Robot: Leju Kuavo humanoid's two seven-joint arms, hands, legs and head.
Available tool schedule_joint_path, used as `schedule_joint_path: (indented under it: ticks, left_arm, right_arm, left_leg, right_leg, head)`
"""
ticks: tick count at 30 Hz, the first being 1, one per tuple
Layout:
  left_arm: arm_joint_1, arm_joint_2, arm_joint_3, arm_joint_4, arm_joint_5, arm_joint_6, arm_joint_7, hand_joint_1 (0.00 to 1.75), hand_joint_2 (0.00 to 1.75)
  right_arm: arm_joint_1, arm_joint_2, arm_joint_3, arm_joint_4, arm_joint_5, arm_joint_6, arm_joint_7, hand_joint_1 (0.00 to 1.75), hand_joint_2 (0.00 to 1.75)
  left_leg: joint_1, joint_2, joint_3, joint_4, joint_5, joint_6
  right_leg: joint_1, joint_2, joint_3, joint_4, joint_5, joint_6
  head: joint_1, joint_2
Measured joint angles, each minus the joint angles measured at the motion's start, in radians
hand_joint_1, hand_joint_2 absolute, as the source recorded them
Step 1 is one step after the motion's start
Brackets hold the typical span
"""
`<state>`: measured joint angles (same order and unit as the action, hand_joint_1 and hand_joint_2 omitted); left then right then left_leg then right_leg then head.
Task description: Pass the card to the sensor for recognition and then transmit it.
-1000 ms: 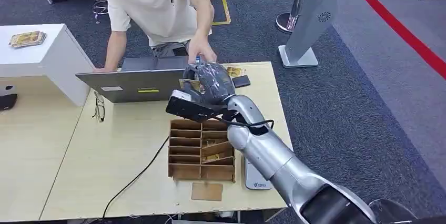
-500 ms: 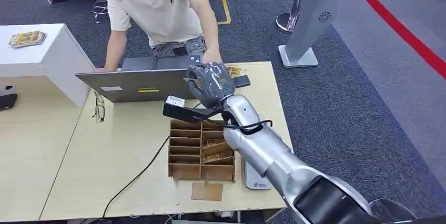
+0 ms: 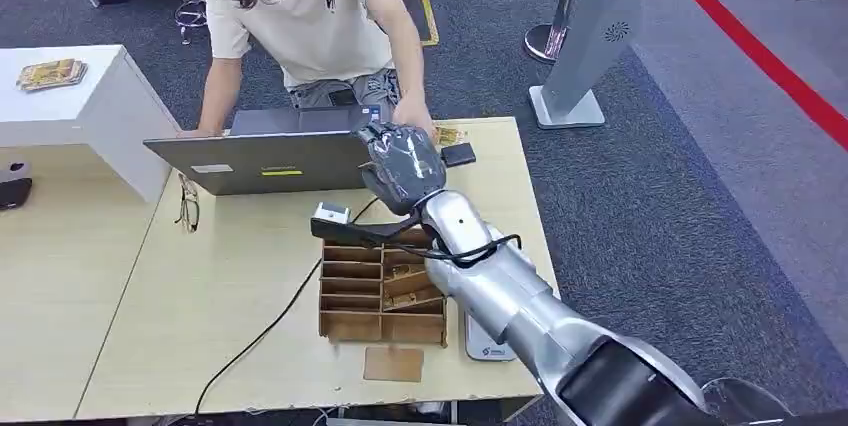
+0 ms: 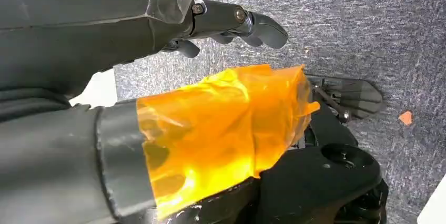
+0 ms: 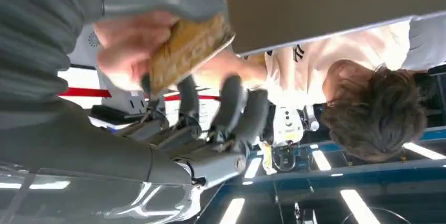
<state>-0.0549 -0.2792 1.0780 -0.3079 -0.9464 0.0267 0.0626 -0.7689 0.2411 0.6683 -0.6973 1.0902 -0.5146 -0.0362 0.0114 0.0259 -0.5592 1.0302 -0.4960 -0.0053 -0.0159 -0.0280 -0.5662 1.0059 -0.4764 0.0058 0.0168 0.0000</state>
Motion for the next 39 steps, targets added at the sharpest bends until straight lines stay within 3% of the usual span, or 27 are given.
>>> schedule_joint_path:
  ticks: [5, 8, 11, 12, 14, 18, 21, 30, 39]
  left_arm:
    - [0.001, -0.001, -0.002, 0.0, 0.006, 0.0, 0.0, 0.0, 0.0]
    - [0.003, -0.006, -0.002, 0.0, 0.02, 0.001, 0.0, 0.0, 0.0]
    - [0.008, -0.022, -0.002, -0.006, 0.031, 0.004, 0.01, 0.0, 0.0]
    - [0.011, -0.027, -0.002, -0.012, 0.037, 0.003, 0.013, 0.0, 0.0]
    - [0.014, -0.035, -0.001, -0.029, 0.046, -0.008, 0.021, 0.0, 0.0]
    - [0.016, -0.038, 0.002, -0.044, 0.062, -0.013, 0.024, 0.0, 0.0]
    - [0.016, -0.038, 0.003, -0.044, 0.072, -0.01, 0.011, 0.0, 0.0]
    - [0.018, -0.039, 0.018, -0.044, 0.093, -0.002, -0.011, 0.0, 0.0]
    - [0.019, -0.04, 0.027, -0.044, 0.099, -0.008, -0.012, 0.0, 0.0]
  right_arm:
    - [0.026, 0.0, -0.002, -0.008, -0.05, 0.0, -0.029, 0.0, 1.75]
    - [0.068, 0.001, -0.03, -0.052, -0.139, 0.006, -0.076, 0.0, 1.75]
    - [0.124, 0.002, -0.065, -0.117, -0.285, 0.066, -0.129, 0.0, 1.75]
    - [0.145, 0.004, -0.078, -0.145, -0.364, 0.113, -0.154, 0.0, 0.0]
    - [0.204, 0.01, -0.118, -0.229, -0.615, 0.272, -0.198, 0.0, 0.0]
    - [0.32, 0.015, -0.164, -0.372, -1.041, 0.547, -0.226, 0.0, 0.0]
    - [0.393, 0.014, -0.173, -0.448, -1.199, 0.641, -0.251, 0.0, 0.0]
    - [0.558, -0.008, -0.173, -0.567, -1.431, 0.733, -0.351, 0.0, 0.0]
    - [0.615, -0.024, -0.177, -0.568, -1.513, 0.763, -0.392, 0.0, 0.0]
  left_leg:
    - [0.0, 0.0, 0.0, 0.0, 0.0, 0.0]
    - [0.0, 0.0, 0.0, 0.0, 0.0, 0.0]
    - [0.0, 0.0, 0.0, 0.0, 0.0, 0.0]
    - [0.0, 0.0, 0.0, 0.0, 0.0, 0.0]
    - [0.0, 0.0, -0.001, 0.0, 0.0, 0.0]
    - [0.0, 0.0, -0.002, 0.0, 0.0, 0.0]
    - [0.0, 0.0, -0.002, 0.0, 0.0, 0.0]
    - [0.0, 0.0, -0.002, 0.0, 0.0, 0.0]
    - [0.0, 0.0, -0.002, 0.0, 0.0, 0.0]
  right_leg:
    - [0.0, 0.0, 0.0, 0.0, 0.0, 0.0]
    - [0.0, 0.0, 0.0, 0.0, 0.0, 0.0]
    - [0.0, 0.0, 0.0, 0.0, 0.0, 0.0]
    - [0.0, 0.0, 0.0, 0.0, 0.0, 0.0]
    - [0.0, -0.001, -0.001, 0.0, 0.0, 0.0]
    - [0.001, -0.001, -0.002, 0.0, 0.0, 0.0]
    - [0.001, 0.0, -0.002, 0.0, -0.001, 0.0]
    - [0.0, 0.0, -0.002, 0.0, -0.001, -0.001]
    - [0.001, 0.0, -0.002, 0.0, -0.001, -0.001]
  head:
    - [0.0, 0.0]
    - [0.0, 0.0]
    - [0.0, 0.0]
    - [0.0, 0.0]
    - [0.001, 0.0]
    - [0.0, 0.0]
    - [0.0, 0.0]
    - [0.0, 0.0]
    - [0.0, 0.0]
